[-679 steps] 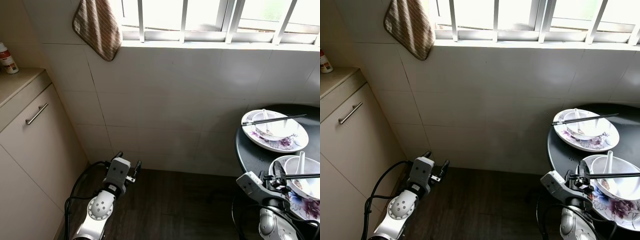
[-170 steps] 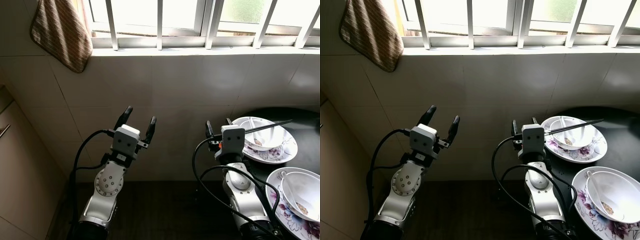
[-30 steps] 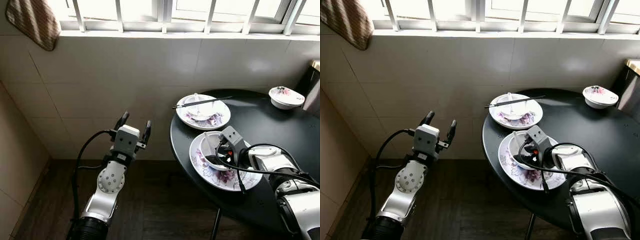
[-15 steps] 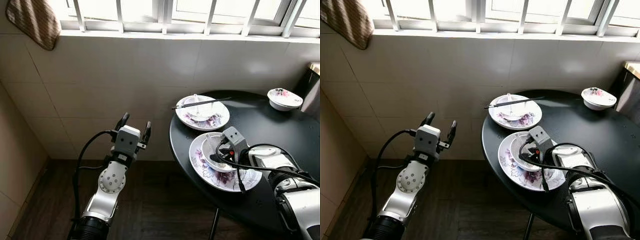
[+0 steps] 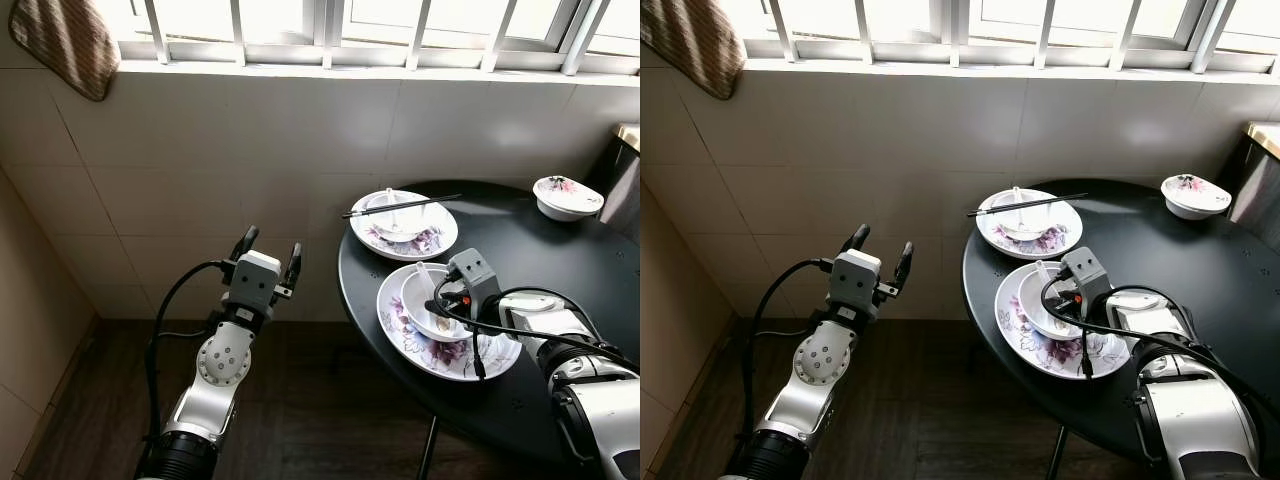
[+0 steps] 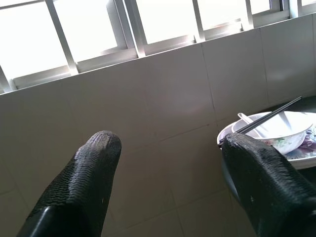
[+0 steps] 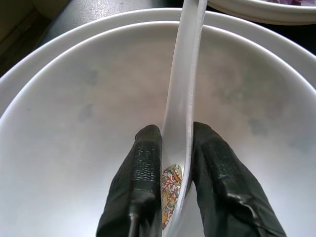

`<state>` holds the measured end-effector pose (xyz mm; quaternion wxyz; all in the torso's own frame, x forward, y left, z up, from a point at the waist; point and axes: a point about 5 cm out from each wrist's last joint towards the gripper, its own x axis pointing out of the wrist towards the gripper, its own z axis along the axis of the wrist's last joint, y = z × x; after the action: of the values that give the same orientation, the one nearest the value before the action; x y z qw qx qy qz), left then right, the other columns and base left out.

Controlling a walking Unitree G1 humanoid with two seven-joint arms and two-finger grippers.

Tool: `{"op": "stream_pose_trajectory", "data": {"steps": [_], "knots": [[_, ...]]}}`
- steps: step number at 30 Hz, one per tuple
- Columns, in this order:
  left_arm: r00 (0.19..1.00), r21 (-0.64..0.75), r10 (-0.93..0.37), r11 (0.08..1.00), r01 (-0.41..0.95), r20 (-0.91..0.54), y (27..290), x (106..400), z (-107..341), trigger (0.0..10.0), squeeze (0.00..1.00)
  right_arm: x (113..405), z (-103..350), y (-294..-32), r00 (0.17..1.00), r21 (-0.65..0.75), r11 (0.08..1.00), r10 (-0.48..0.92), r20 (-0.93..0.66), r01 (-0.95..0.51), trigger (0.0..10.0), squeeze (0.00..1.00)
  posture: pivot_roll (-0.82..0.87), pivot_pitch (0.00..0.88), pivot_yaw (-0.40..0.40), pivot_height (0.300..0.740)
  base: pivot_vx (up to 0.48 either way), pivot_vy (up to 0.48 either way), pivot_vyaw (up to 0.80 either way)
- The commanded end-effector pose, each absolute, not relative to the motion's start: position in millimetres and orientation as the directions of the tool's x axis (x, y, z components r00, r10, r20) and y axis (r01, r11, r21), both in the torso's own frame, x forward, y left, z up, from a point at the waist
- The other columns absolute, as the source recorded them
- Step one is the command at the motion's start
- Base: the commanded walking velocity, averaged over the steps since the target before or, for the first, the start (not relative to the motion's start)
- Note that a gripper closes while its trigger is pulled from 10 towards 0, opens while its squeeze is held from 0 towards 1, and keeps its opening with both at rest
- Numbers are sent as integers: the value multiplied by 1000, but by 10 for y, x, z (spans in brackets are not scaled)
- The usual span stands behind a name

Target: Kitchen organization

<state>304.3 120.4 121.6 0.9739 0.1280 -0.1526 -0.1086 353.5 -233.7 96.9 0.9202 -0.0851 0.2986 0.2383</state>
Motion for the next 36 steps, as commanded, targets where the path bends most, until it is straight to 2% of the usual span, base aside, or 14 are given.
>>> {"op": "stream_pose_trajectory", "data": {"steps": [1,13,17,20,21,23,32,36], "knots": [[930,295,-256,939,175,263,1197,3059,1213,10000,0,3498,904,-2354,706,-4,882,374,-601,-471,0,0,50,0,-37,740,0,0,0],[932,300,-256,938,176,255,1205,3053,1191,10000,0,3648,1169,-2329,786,4,898,388,-481,-441,0,0,48,0,-36,740,0,0,0],[933,300,-255,938,175,254,1207,3049,1187,10000,0,3737,1351,-2324,848,15,917,374,-375,-398,0,0,48,0,-36,740,0,0,0],[933,301,-255,938,174,254,1207,3049,1186,10000,0,3748,1376,-2324,855,19,920,372,-361,-392,0,0,48,0,-36,740,0,0,0],[933,299,-254,938,174,253,1206,3049,1184,10000,0,3794,1490,-2309,884,30,926,368,-288,-376,0,0,44,0,-34,740,0,0,0],[934,298,-254,938,175,252,1203,3050,1182,10000,0,3818,1555,-2296,898,31,929,364,-247,-368,0,0,43,0,-34,740,0,0,0],[934,298,-259,937,182,246,1186,3060,1167,10000,0,3809,1575,-2239,894,29,918,393,-215,-396,0,0,35,0,-30,740,0,0,0],[935,298,-258,937,180,245,1191,3058,1159,10000,0,3804,1645,-2230,907,61,915,402,-126,-398,0,0,30,0,-30,740,0,0,0]]}}
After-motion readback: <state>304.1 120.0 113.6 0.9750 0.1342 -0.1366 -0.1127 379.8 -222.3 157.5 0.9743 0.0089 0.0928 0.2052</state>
